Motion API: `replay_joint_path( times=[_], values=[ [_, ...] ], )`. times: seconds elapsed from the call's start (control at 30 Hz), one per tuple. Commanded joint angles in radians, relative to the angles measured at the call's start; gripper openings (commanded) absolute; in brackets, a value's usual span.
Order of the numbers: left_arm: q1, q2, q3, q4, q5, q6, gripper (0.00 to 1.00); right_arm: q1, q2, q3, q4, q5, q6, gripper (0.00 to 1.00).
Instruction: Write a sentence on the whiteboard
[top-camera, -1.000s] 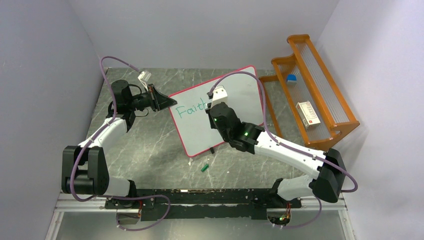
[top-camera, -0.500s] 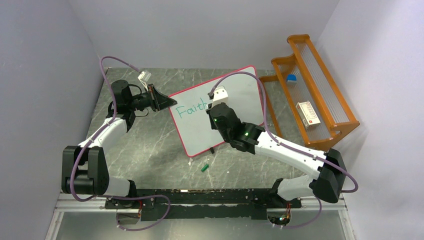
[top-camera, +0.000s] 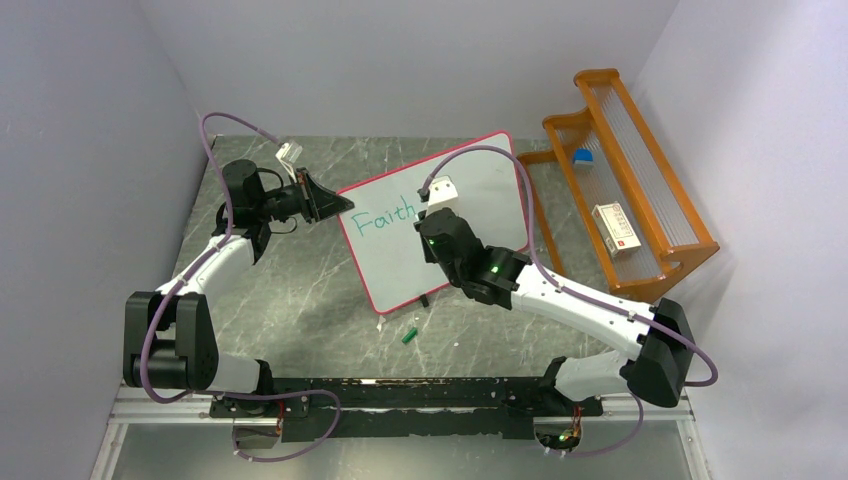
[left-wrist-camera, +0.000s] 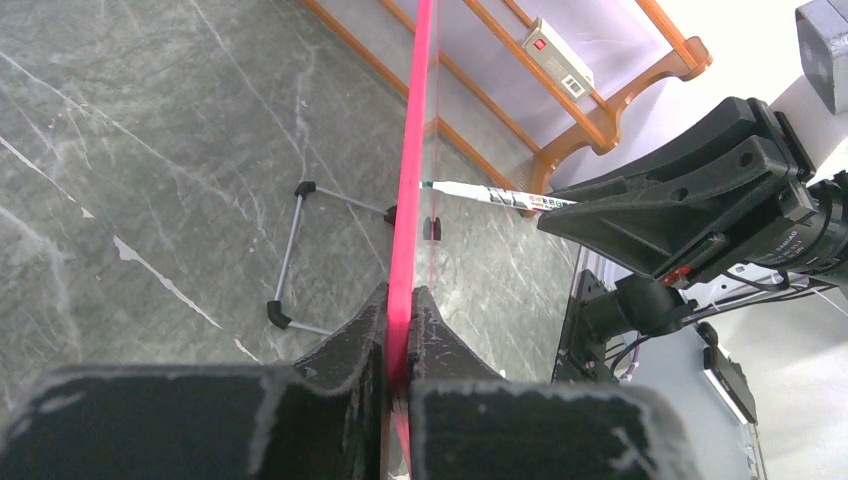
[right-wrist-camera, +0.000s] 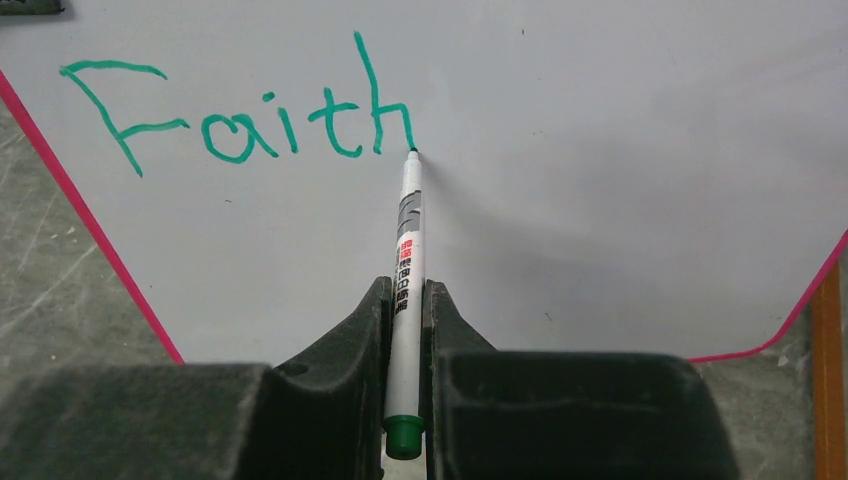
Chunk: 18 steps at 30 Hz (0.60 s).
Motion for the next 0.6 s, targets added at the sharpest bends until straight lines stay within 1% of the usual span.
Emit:
replay_joint_path(
  times=[0.0,0.57],
  values=[
    [-0.025,0.024,-0.006,-0.091,-0.002,0.059,0.05,-0.006,-0.021,-0.013,-0.007,0.002,0.015,0.0],
    [-0.025,0.025,-0.003,-0.105,-0.007,0.068,0.05,-0.019,-0.09,-0.048,0.043,0.024,0.004,0.0]
  ],
)
